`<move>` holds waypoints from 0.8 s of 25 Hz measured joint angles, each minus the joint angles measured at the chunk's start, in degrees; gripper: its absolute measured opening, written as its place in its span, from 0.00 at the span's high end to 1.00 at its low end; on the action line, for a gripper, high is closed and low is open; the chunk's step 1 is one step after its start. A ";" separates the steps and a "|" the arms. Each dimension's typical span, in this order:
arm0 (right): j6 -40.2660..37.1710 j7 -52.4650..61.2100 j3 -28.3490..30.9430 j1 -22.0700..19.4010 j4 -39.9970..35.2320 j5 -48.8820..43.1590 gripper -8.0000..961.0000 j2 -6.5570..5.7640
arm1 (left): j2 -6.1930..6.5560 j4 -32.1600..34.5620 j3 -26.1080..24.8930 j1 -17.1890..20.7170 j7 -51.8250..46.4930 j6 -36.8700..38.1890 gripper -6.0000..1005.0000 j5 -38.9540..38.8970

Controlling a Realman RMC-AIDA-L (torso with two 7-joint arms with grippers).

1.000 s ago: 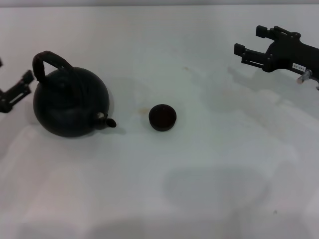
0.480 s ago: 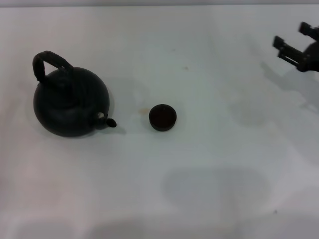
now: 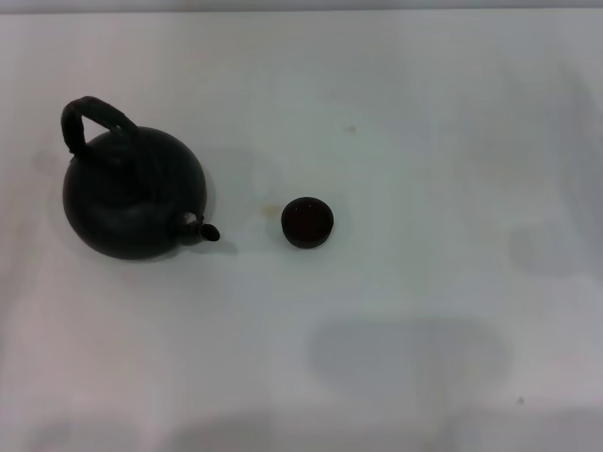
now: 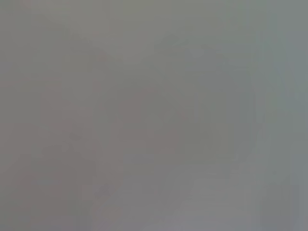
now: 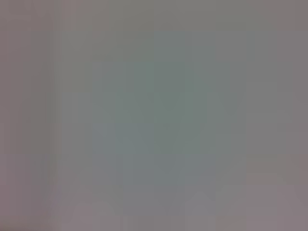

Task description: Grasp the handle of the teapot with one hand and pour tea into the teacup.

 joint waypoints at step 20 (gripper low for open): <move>7.66 -11.64 2.01 -1.23 1.19 -1.48 0.12 -0.31 | -0.25 -20.38 0.00 -13.95 15.18 6.37 0.17 -4.59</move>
